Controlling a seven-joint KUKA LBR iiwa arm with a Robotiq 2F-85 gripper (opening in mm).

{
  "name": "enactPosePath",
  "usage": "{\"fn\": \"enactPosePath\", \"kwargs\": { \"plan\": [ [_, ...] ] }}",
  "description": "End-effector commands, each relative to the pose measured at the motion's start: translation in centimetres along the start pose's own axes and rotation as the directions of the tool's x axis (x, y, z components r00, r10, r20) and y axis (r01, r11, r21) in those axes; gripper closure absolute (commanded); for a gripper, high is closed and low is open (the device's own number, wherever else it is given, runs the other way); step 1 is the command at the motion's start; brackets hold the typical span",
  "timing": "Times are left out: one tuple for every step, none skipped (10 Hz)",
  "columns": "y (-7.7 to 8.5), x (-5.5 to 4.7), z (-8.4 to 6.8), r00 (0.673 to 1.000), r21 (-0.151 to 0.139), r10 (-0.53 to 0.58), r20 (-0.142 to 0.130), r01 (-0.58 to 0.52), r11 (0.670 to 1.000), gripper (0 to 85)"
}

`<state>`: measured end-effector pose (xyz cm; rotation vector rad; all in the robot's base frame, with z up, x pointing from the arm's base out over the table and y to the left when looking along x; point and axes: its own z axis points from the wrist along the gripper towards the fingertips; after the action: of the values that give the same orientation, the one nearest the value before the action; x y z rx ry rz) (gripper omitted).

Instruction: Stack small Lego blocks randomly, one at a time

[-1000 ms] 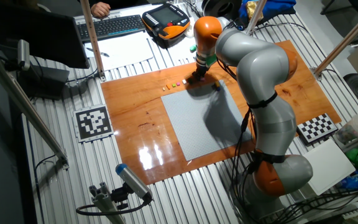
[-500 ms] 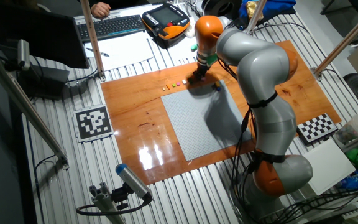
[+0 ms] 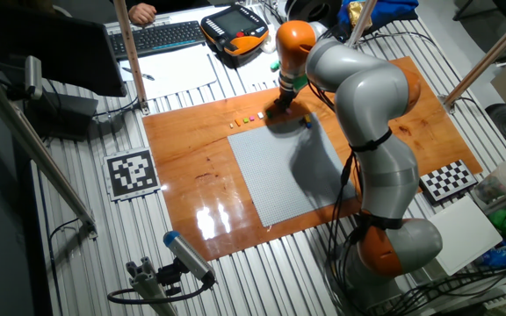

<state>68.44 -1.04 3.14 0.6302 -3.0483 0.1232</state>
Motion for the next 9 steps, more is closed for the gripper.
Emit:
{"fn": "enactPosePath", "kwargs": {
  "plan": [
    [-0.04, 0.03, -0.03, 1.0, 0.0, 0.0, 0.0, 0.0, 1.0, 68.0],
    [-0.05, 0.08, -0.12, 1.0, 0.003, 0.001, -0.008, -0.001, 1.0, 68.0],
    [-0.13, 0.16, -0.13, 1.0, 0.007, 0.003, -0.012, -0.003, 1.0, 68.0],
    [-0.25, 0.21, -0.1, 1.0, 0.007, 0.006, -0.012, -0.006, 1.0, 51.0],
    [-0.34, 0.19, -0.15, 1.0, 0.005, 0.012, -0.011, -0.012, 1.0, 51.0],
    [-0.37, 0.19, -0.2, 1.0, 0.004, 0.02, -0.01, -0.02, 1.0, 51.0],
    [-0.38, 0.24, -0.24, 1.0, 0.004, 0.021, -0.01, -0.021, 1.0, 51.0],
    [-0.49, 0.44, -0.22, 1.0, 0.005, 0.023, -0.016, -0.023, 1.0, 51.0],
    [-0.63, 0.75, -0.05, 1.0, -0.002, 0.024, -0.014, -0.024, 1.0, 51.0]
  ]
}}
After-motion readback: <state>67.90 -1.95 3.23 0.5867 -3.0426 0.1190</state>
